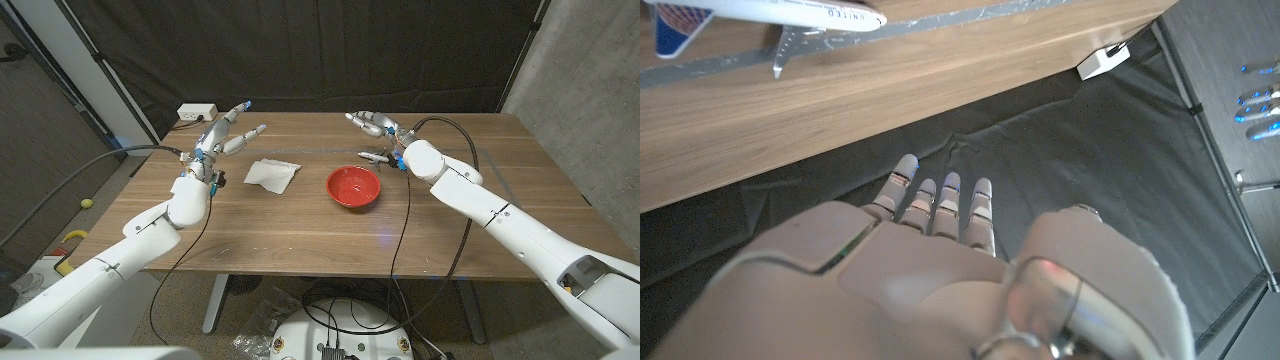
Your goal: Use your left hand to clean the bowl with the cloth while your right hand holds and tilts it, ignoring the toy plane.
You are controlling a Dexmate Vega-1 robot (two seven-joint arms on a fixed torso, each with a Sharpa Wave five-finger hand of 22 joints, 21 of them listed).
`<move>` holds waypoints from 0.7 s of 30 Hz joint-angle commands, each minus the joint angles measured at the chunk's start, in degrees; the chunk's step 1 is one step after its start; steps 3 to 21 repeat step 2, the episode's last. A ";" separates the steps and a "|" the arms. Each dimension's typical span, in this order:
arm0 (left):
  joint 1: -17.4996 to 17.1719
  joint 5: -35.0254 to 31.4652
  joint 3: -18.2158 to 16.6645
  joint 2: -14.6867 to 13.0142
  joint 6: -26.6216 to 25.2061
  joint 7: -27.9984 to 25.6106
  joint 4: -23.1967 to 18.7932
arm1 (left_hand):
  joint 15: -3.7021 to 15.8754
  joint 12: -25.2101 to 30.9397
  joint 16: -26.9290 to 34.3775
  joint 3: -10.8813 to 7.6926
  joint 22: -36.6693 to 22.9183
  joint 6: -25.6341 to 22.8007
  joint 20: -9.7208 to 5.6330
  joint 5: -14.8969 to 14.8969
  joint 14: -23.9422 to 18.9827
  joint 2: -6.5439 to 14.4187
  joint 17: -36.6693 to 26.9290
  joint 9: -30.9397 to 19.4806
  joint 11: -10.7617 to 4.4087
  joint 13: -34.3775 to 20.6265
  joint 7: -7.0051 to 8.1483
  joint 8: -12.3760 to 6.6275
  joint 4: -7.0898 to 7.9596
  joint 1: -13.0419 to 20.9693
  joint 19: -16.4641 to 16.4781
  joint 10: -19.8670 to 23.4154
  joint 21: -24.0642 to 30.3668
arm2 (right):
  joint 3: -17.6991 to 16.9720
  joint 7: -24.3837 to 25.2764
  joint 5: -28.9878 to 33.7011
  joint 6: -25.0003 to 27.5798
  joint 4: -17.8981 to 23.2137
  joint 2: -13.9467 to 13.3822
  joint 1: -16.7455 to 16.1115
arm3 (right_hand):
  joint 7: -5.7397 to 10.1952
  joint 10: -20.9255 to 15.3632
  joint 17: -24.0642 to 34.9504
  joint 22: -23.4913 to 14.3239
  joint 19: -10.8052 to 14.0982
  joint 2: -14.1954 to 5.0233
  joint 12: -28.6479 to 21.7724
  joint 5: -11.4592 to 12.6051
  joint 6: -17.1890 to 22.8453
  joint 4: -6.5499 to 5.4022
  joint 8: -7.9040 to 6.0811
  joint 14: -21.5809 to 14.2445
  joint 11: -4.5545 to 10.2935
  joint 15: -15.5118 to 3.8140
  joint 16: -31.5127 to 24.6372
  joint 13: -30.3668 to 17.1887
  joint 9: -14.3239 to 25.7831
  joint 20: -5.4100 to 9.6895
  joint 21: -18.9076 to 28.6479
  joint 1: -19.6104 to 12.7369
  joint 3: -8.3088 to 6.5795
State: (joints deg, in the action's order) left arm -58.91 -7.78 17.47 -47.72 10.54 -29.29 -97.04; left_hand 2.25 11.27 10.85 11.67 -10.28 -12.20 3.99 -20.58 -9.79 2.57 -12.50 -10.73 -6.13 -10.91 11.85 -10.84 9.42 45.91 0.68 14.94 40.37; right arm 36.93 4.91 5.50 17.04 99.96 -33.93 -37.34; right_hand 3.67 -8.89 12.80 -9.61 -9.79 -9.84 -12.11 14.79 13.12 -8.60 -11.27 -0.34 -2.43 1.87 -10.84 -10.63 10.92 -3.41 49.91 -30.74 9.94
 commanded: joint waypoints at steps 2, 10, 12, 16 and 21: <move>4.04 3.37 0.19 4.14 9.47 1.63 10.61 | 2.50 0.21 0.52 0.03 -0.22 -0.13 0.20 -0.28 0.15 1.38 0.12 -0.10 0.24 -0.18 -0.37 -0.22 0.16 -0.32 -0.79 0.51 -0.46 | 0.24 5.72 -1.01 1.26 0.06 1.16 0.47 | -0.16 -1.08 -0.17 -0.15 -6.15 -0.20 -0.51 -0.11 0.45 0.12 -0.21 -0.80 -0.31 0.53 -0.71 -0.18 0.01 -1.01 -0.32 0.06 -0.49; 4.04 3.37 0.19 4.14 9.47 1.63 10.61 | 2.50 0.21 0.52 0.03 -0.22 -0.13 0.20 -0.28 0.15 1.38 0.12 -0.10 0.24 -0.18 -0.37 -0.22 0.16 -0.32 -0.79 0.51 -0.46 | 0.24 5.72 -1.01 1.26 0.06 1.16 0.47 | -0.16 -1.08 -0.17 -0.15 -6.15 -0.20 -0.51 -0.11 0.45 0.12 -0.21 -0.80 -0.31 0.53 -0.71 -0.18 0.01 -1.01 -0.32 0.06 -0.49; 4.04 3.37 0.19 4.14 9.47 1.63 10.61 | 2.50 0.21 0.52 0.03 -0.22 -0.13 0.20 -0.28 0.15 1.38 0.12 -0.10 0.24 -0.18 -0.37 -0.22 0.16 -0.32 -0.79 0.51 -0.46 | 0.24 5.72 -1.01 1.26 0.06 1.16 0.47 | -0.16 -1.08 -0.17 -0.15 -6.15 -0.20 -0.51 -0.11 0.45 0.12 -0.21 -0.80 -0.31 0.53 -0.71 -0.18 0.01 -1.01 -0.32 0.06 -0.49; 4.04 3.37 0.19 4.14 9.47 1.63 10.61 | 2.50 0.21 0.52 0.03 -0.22 -0.13 0.20 -0.28 0.15 1.38 0.12 -0.10 0.24 -0.18 -0.37 -0.22 0.16 -0.32 -0.79 0.51 -0.46 | 0.24 5.72 -1.01 1.26 0.06 1.16 0.47 | -0.16 -1.08 -0.17 -0.15 -6.15 -0.20 -0.51 -0.11 0.45 0.12 -0.21 -0.80 -0.31 0.53 -0.71 -0.18 0.01 -1.01 -0.32 0.06 -0.49; 4.04 3.37 0.19 4.14 9.47 1.63 10.61 | 2.50 0.21 0.52 0.03 -0.22 -0.13 0.20 -0.28 0.15 1.38 0.12 -0.10 0.24 -0.18 -0.37 -0.22 0.16 -0.32 -0.79 0.51 -0.46 | 0.24 5.72 -1.01 1.26 0.06 1.16 0.47 | -0.16 -1.08 -0.17 -0.15 -6.15 -0.20 -0.51 -0.11 0.45 0.12 -0.21 -0.80 -0.31 0.53 -0.71 -0.18 0.01 -1.01 -0.32 0.06 -0.49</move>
